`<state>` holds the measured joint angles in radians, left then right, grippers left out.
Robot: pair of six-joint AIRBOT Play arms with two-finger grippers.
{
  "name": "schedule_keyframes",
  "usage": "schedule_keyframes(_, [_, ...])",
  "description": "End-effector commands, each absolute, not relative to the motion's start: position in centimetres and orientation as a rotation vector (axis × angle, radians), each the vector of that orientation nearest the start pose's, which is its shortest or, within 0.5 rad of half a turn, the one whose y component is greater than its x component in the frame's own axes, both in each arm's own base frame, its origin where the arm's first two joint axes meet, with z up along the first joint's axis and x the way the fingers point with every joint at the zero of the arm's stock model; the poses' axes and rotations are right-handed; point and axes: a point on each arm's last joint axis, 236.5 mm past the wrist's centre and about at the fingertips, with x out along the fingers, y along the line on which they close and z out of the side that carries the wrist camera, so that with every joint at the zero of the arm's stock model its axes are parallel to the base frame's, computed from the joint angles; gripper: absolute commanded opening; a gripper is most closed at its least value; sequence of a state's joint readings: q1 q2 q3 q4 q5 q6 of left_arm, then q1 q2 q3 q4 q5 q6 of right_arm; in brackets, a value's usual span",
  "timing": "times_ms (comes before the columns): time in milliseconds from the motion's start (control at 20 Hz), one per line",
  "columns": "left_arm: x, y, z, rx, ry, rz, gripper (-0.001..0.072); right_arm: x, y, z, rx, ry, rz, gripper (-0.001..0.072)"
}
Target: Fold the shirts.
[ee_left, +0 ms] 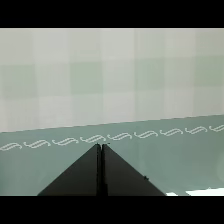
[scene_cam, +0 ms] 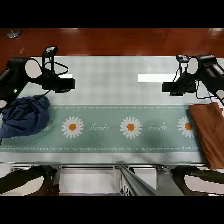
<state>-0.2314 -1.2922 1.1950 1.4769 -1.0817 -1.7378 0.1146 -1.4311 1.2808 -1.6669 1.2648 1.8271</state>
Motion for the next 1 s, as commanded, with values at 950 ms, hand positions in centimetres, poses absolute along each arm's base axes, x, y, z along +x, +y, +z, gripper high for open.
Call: schedule_keyframes(950, [39.33, -11.26, 1.76, -0.096, 1.213, -0.149, 0.0024, 39.8, 2.49, -1.26, 0.048, 1.364, -0.132, 0.0021])
